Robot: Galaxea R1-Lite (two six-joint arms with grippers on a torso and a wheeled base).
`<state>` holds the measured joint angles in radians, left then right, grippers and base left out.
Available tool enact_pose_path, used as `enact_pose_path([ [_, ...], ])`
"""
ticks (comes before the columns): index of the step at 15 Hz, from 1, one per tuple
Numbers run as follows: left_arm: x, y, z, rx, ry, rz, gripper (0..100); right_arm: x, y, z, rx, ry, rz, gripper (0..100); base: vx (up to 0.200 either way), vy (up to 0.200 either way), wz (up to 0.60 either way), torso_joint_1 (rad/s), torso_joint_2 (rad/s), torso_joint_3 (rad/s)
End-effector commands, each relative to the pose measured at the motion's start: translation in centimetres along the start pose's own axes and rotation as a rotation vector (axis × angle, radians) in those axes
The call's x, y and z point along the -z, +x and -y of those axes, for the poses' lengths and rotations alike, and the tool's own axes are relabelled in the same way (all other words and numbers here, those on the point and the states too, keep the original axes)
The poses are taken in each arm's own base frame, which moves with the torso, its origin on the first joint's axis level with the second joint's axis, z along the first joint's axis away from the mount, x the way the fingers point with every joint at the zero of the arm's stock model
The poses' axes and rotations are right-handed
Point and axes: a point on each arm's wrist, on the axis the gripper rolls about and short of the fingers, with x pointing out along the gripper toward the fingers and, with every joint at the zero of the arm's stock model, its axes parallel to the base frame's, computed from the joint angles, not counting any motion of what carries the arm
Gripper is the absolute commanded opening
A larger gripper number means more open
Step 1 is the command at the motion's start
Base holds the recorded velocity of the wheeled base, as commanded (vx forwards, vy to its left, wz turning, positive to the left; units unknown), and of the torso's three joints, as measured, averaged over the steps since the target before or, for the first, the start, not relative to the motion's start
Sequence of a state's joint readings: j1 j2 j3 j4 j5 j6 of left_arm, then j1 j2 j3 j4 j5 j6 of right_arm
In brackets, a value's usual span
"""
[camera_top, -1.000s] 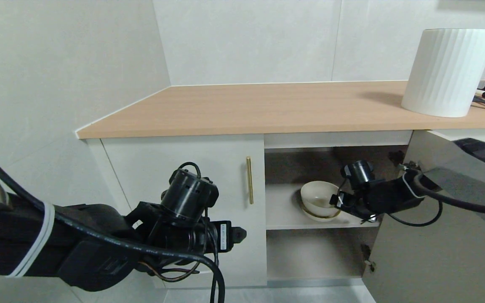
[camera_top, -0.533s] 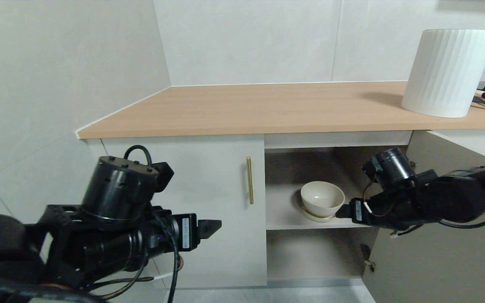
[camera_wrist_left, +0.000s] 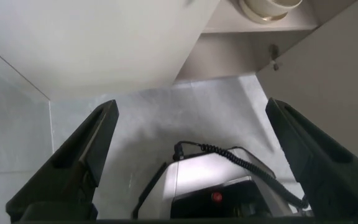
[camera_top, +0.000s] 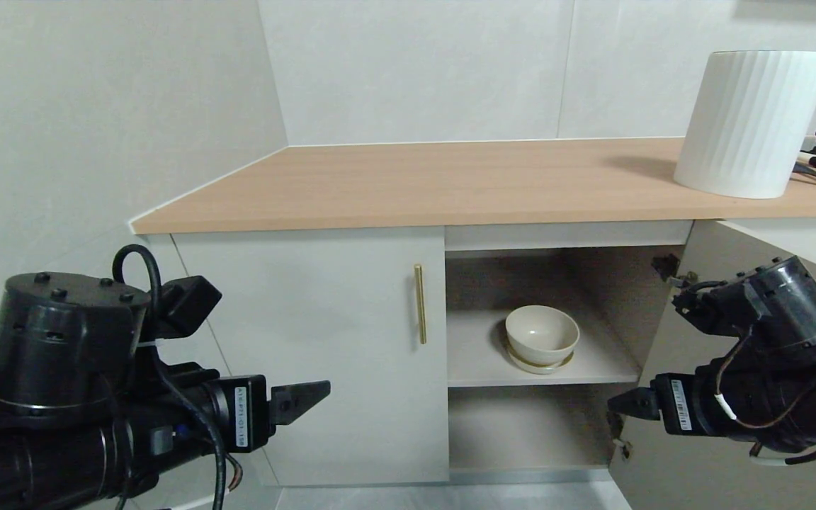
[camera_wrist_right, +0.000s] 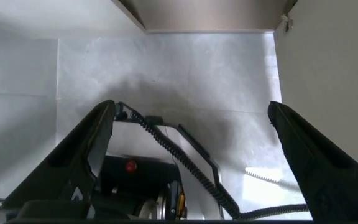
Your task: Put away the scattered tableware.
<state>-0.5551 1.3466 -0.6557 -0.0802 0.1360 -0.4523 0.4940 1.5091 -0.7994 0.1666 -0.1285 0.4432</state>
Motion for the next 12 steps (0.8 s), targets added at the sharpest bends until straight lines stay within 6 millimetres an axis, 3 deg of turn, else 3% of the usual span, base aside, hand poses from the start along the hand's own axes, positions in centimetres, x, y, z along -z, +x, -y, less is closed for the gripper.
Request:
enact_pose_path([
  [1,0.02,0.51,0.03,-0.008,0.001,-0.013,100,0.36,-0.41,-0.11,-0.011,-0.009,0.004,100,0.000,0.000,0.00,0.000,0.00,0.000],
  [2,0.16,0.83,0.02,-0.014,0.001,-0.025,100,0.51,-0.33,-0.13,-0.009,-0.013,-0.002,100,0.000,0.000,0.00,0.000,0.00,0.000],
  [12,0.35,0.88,0.10,-0.014,0.007,-0.032,100,0.79,-0.42,0.00,-0.004,-0.017,-0.004,100,-0.200,0.000,0.00,0.002,0.00,0.000],
])
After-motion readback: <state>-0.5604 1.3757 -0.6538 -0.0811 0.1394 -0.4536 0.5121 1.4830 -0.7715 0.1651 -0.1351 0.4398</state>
